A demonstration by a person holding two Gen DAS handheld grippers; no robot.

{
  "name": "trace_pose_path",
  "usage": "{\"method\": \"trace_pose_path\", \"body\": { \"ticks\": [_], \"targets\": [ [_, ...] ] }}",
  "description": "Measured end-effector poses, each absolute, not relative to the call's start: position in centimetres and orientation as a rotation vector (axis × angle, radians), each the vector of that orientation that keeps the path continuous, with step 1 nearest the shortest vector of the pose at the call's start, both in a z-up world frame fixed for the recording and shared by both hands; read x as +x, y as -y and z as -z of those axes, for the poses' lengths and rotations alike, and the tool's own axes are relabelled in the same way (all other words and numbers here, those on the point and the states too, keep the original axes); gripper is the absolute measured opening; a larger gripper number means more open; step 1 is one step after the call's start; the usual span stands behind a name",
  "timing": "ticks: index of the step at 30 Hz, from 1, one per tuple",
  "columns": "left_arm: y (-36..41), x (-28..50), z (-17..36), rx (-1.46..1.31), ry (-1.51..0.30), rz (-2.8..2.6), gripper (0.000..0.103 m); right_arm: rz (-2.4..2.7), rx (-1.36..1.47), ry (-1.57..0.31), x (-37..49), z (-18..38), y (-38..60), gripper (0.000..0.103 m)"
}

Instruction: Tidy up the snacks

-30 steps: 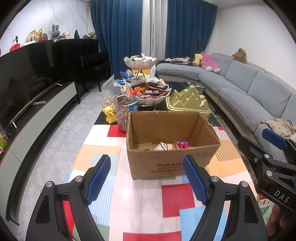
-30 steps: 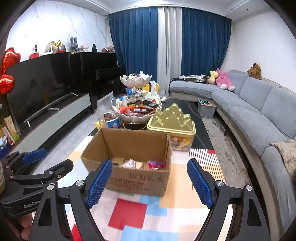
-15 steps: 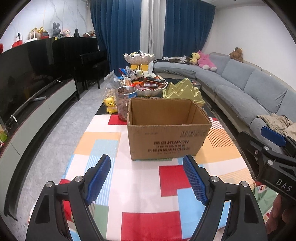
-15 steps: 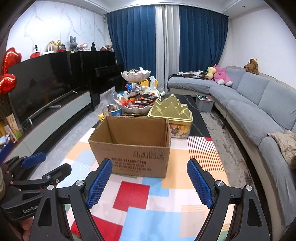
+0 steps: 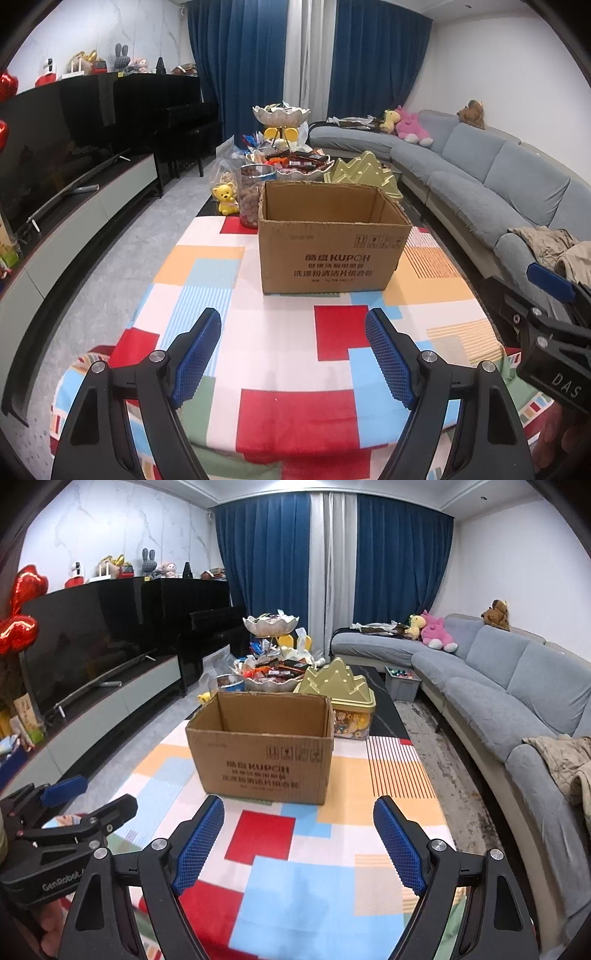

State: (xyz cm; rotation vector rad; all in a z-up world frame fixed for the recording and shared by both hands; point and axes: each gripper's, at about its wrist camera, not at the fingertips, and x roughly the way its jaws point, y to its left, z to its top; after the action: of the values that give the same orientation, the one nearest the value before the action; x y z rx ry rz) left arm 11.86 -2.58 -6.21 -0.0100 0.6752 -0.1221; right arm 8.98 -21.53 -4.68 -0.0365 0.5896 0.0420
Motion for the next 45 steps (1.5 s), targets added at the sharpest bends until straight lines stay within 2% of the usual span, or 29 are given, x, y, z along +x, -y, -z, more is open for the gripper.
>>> {"method": "trace_pose_path", "body": {
  "ticks": [8,10,13,15,21,24,45],
  "targets": [
    [2.3,8.9,6.6,-0.001,-0.653,0.103,0.081,-0.039,-0.023,-0.613,6.8,5.5,21.7,0.084],
    [2.3,8.4,6.6,0.004,-0.65,0.097,0.084,-0.033,-0.022,-0.61,6.3,5.5,21.8,0.084],
    [2.2,7.7,6.4,0.008,-0.635,0.078,0.088,-0.026,-0.025,-0.606,5.6,5.4,21.8,0.091],
    [2.1,7.3,6.2,0.013,-0.621,0.074,0.093,-0.022,-0.023,-0.603,5.3,5.2,21.9,0.092],
    [2.1,6.5,5.7,0.027,-0.587,0.06,0.099,0.01,-0.024,-0.58,4.7,4.7,22.3,0.092],
    [2.2,6.3,5.5,0.036,-0.577,0.056,0.101,0.027,-0.019,-0.571,4.4,4.5,22.6,0.095],
    [2.3,6.2,5.4,0.039,-0.564,0.044,0.102,0.038,-0.015,-0.569,4.4,4.4,23.1,0.096]
  ]
}}
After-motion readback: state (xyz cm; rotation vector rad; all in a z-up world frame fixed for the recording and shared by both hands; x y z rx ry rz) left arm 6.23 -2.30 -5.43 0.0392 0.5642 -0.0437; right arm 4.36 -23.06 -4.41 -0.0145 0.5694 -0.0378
